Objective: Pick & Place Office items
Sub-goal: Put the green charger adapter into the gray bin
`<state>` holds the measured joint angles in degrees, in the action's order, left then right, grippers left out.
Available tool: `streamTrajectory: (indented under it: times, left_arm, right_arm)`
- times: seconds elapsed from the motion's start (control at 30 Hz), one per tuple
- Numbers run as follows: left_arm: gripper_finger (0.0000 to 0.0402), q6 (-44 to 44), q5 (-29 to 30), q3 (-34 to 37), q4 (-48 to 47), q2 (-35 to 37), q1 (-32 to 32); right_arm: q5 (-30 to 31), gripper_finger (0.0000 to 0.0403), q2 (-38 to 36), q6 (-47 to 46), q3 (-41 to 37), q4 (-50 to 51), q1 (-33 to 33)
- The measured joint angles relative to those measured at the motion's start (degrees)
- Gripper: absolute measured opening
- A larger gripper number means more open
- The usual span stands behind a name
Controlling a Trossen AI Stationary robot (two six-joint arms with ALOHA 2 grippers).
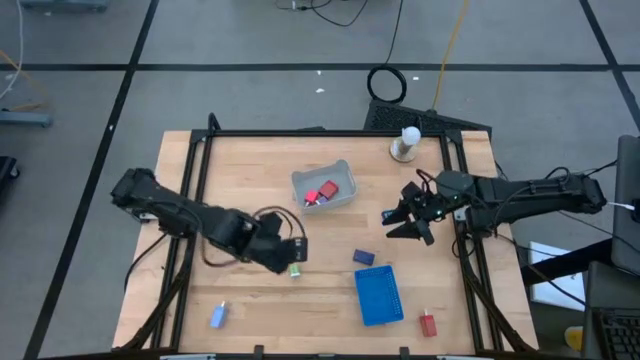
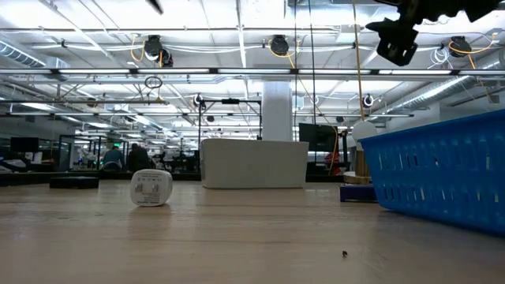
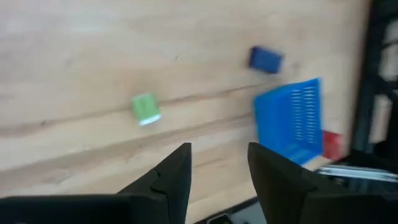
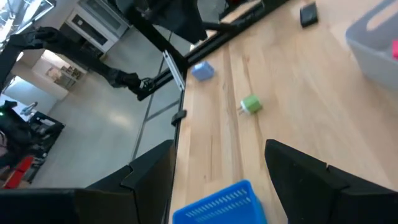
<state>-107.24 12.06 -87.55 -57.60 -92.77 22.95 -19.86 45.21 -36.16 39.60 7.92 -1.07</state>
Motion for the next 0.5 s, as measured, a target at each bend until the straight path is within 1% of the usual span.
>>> streamTrajectory:
  times: [0.13,0.33,0.43,0.5]
  left_arm:
    - [0.0186,-1.27,-5.09,0.0,0.44,-4.91,-0.4]
    - [0.0238,-1.31,-13.58,0.0,0.17,-11.36,-1.38]
    - [0.0261,-1.31,-15.44,0.0,0.28,-14.12,-1.8]
    - [0.0274,-1.33,-15.64,0.0,0.59,-15.72,-1.98]
  right_arm:
    - [-0.02,0.0242,0.02,-1.07,-0.81,0.02,-0.97]
    - [-0.02,0.0242,0.0,-2.2,-0.91,-0.37,-1.71]
    - [-0.02,0.0242,0.0,-3.1,-0.91,-0.5,-1.71]
    - [0.0,0.0242,0.0,-3.6,-0.93,-0.5,-1.69]
